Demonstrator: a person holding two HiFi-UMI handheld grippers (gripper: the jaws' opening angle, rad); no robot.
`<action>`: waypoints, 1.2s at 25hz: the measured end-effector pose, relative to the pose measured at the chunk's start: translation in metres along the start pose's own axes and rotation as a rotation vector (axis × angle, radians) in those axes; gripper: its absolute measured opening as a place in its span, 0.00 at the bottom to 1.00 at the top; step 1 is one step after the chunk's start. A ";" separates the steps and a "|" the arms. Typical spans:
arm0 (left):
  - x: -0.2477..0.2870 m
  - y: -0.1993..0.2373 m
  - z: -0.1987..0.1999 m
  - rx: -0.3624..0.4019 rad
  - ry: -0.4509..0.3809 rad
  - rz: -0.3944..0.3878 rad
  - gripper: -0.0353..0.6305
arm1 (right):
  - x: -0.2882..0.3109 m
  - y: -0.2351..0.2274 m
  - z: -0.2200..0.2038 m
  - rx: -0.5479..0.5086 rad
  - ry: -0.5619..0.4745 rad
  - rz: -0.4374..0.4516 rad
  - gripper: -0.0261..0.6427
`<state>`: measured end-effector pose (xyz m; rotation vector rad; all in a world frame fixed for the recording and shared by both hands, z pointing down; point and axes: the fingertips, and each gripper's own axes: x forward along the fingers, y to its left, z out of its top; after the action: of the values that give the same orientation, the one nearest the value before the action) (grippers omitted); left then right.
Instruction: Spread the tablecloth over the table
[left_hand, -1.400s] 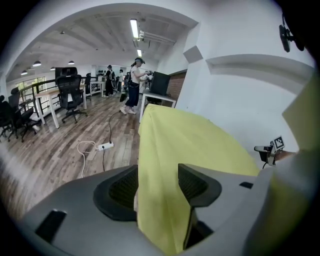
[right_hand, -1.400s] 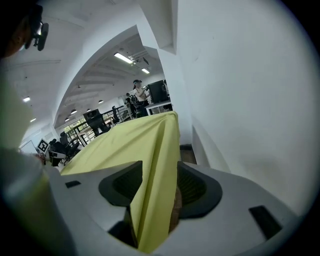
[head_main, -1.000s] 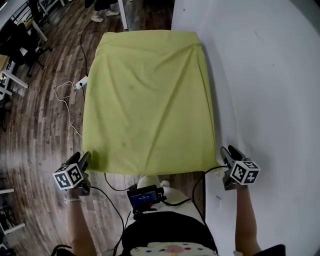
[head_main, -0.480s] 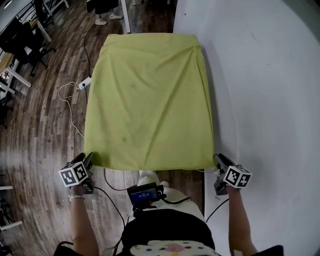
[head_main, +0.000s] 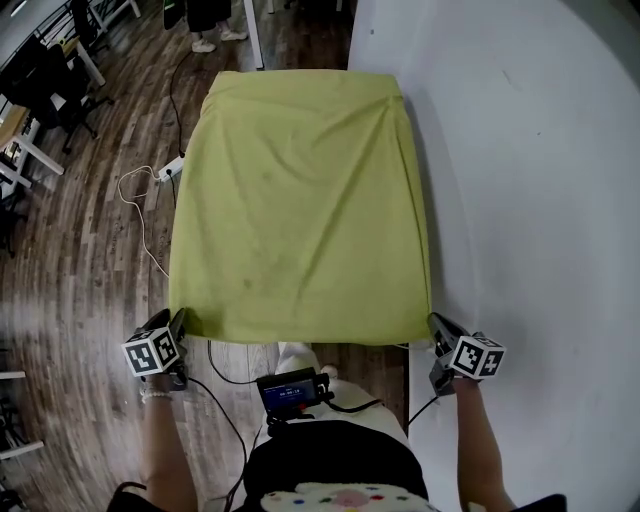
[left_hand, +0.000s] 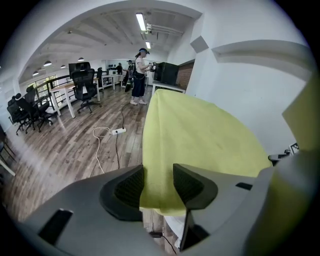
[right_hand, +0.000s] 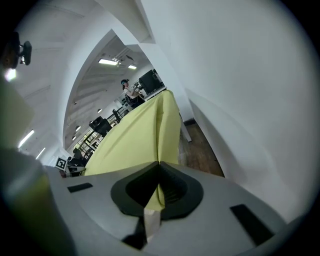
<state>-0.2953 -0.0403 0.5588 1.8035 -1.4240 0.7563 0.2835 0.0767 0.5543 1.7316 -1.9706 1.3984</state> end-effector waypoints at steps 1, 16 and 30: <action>-0.002 0.002 0.001 -0.007 -0.003 0.004 0.34 | -0.003 0.000 0.000 -0.019 0.009 -0.011 0.09; -0.014 0.038 -0.011 -0.073 0.006 0.114 0.09 | -0.029 -0.085 0.010 -0.032 -0.010 -0.399 0.09; -0.016 0.071 -0.030 -0.113 0.015 0.230 0.09 | -0.051 -0.122 0.031 -0.087 -0.055 -0.603 0.09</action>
<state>-0.3687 -0.0178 0.5757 1.5631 -1.6495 0.7849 0.4161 0.1036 0.5676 2.0909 -1.3235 1.0417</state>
